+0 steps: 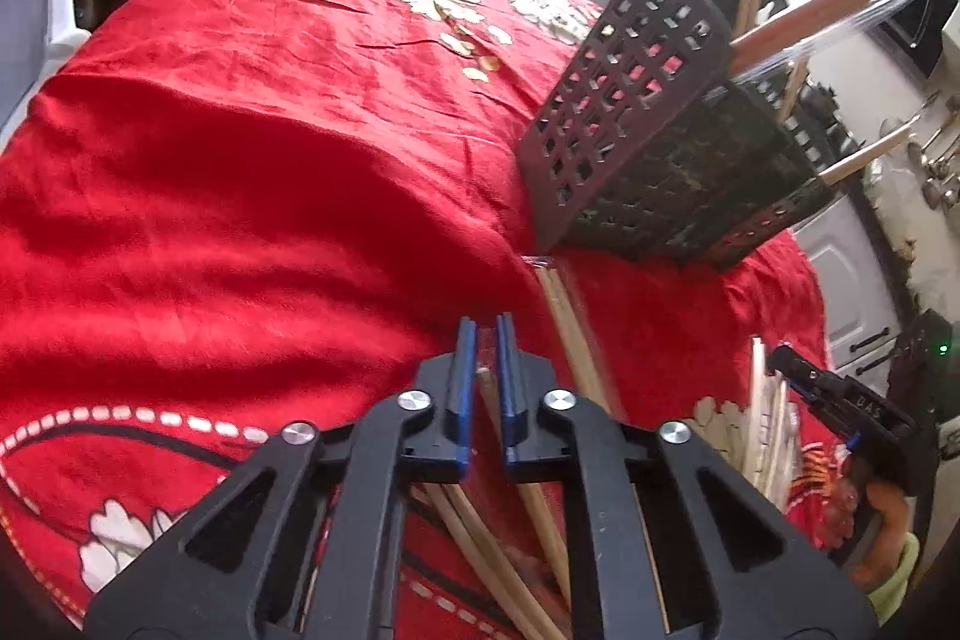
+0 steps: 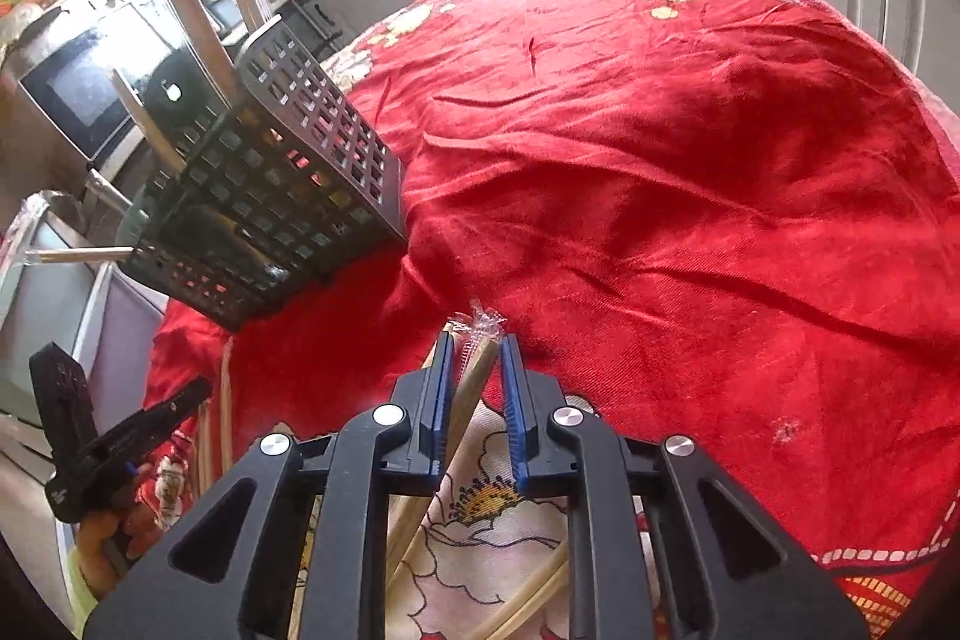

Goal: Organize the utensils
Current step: 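Raise the held chopsticks upright with both tools and carry them above the basket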

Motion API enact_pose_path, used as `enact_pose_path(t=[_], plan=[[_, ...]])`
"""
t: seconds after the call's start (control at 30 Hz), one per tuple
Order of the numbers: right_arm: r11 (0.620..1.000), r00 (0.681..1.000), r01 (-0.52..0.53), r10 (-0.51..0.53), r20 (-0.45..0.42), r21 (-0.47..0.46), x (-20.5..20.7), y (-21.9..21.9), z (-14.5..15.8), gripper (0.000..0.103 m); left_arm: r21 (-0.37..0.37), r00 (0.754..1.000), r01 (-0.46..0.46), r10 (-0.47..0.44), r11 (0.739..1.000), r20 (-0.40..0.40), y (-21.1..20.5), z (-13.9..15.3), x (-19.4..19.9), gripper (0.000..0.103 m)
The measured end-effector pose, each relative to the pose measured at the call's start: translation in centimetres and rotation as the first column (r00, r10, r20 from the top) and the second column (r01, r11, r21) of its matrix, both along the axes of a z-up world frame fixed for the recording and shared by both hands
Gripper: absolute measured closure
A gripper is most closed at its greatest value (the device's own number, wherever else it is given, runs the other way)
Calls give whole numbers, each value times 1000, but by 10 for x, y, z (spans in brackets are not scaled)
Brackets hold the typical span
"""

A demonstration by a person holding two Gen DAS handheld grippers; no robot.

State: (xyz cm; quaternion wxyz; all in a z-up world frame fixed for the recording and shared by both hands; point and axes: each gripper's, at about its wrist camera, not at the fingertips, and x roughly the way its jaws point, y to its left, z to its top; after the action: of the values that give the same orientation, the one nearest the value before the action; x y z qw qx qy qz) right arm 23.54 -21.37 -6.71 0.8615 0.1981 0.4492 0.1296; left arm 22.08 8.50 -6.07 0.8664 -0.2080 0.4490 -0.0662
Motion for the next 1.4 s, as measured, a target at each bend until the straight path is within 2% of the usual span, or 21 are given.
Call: enact_pose_path(t=[0.17,0.37,0.6,1.0,1.4], plan=[[1000,998,-6,5,66,28,-9,-5,15,90,-8,998,29,-28,1000,55,-10,15,-12,101],[1000,988,-27,26,149,8,-18,-4,36,90,-17,986,64,-60,998,153,-23,50,-24,102],[998,967,-53,58,248,-26,-35,-2,63,91,2,954,132,-127,991,271,-52,94,-32,103],[996,926,-72,87,368,-54,-58,-1,100,93,20,906,215,-207,976,370,-83,141,-32,103],[992,885,-80,115,451,-95,-70,13,129,95,30,849,262,-245,965,467,-99,192,-25,103]])
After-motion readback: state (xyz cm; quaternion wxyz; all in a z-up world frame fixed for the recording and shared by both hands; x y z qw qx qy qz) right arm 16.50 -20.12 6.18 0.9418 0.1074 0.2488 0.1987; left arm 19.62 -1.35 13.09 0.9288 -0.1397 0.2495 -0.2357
